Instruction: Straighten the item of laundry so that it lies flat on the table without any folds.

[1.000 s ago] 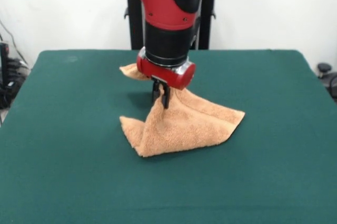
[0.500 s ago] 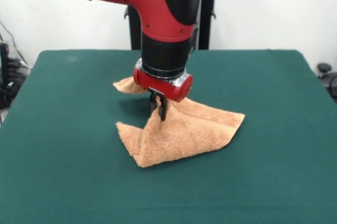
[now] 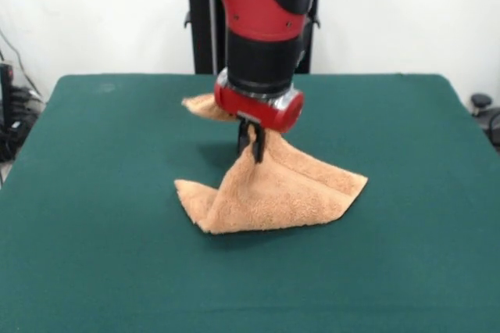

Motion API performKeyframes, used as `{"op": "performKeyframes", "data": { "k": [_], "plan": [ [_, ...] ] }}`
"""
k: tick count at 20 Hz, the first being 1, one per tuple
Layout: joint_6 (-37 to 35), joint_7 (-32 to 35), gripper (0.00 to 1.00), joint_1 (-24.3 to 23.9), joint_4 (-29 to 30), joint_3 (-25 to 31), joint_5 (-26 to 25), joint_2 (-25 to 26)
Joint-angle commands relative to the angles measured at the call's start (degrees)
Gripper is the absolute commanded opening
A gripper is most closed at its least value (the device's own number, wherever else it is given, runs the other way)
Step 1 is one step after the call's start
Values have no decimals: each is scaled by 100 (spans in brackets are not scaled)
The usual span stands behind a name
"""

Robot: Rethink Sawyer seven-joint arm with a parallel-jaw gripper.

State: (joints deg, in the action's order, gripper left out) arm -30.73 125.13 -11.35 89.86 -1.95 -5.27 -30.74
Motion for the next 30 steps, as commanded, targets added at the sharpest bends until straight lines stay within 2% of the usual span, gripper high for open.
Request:
{"op": "performKeyframes", "data": {
  "k": [1,9,21,25,30],
  "plan": [
    [-761,669,0,196,1130,284,396,-740],
    [-741,824,0,405,1368,78,392,-1000],
    [-17,1461,0,1032,2077,-309,556,-1207],
    [686,1427,0,909,2390,-233,628,-979],
    [1770,982,0,291,2456,48,383,-352]
  ]
}}
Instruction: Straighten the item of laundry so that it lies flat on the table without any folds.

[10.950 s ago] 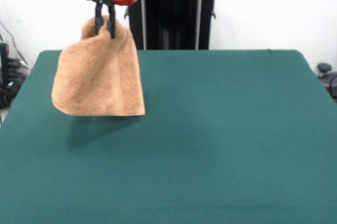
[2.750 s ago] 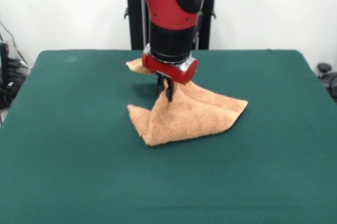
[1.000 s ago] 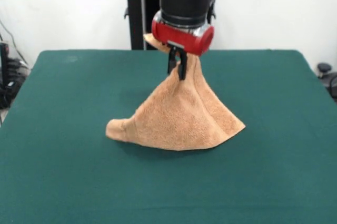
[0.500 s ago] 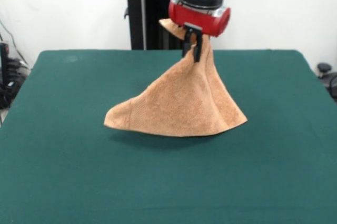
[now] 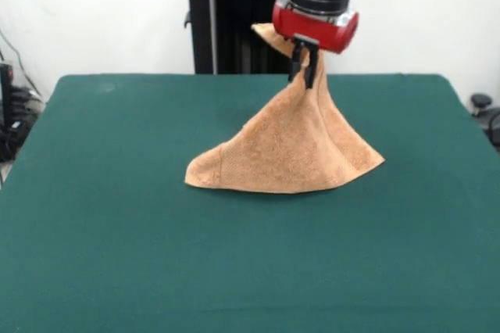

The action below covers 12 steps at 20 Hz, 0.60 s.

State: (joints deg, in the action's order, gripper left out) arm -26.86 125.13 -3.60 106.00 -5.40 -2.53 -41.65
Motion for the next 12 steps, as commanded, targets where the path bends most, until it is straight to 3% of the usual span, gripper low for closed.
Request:
{"op": "performKeyframes", "data": {
  "k": [1,12],
  "plan": [
    [1487,927,0,-547,843,417,71,799],
    [2264,498,0,-1206,746,358,-392,1477]
  ]
}}
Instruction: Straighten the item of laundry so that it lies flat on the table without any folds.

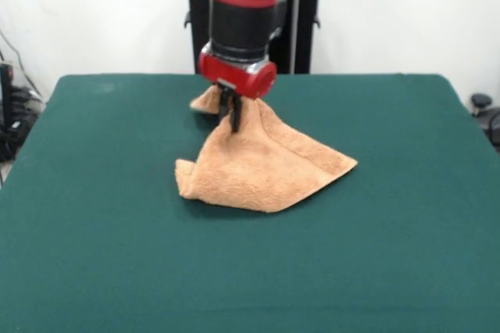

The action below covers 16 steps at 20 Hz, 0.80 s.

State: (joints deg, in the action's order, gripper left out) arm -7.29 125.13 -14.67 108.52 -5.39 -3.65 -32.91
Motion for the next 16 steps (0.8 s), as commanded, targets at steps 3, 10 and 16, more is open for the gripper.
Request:
{"op": "performKeyframes", "data": {
  "k": [3,10,16],
  "plan": [
    [402,522,0,-201,566,353,-370,662],
    [328,851,0,19,708,274,-122,590],
    [197,1323,0,434,874,168,345,466]
  ]
}}
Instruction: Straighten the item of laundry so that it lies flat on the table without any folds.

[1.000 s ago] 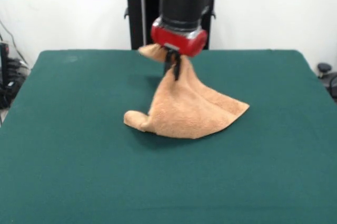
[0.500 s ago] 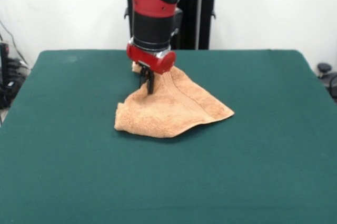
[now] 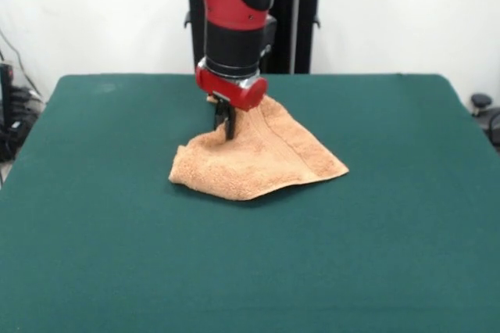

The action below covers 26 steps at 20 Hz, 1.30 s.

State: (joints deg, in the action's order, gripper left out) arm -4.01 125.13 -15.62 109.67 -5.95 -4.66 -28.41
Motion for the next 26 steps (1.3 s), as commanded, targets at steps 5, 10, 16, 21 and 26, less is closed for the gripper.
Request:
{"op": "performKeyframes", "data": {
  "k": [5,10,16,21,26],
  "plan": [
    [-445,1821,0,1166,836,81,1154,-198],
    [-1184,1926,0,1706,665,80,1880,-528],
    [-1765,1741,0,1823,552,305,2358,-848],
    [-1711,1697,0,1940,486,328,2691,-760],
    [-1437,1464,0,1795,654,397,2775,-690]
  ]
}}
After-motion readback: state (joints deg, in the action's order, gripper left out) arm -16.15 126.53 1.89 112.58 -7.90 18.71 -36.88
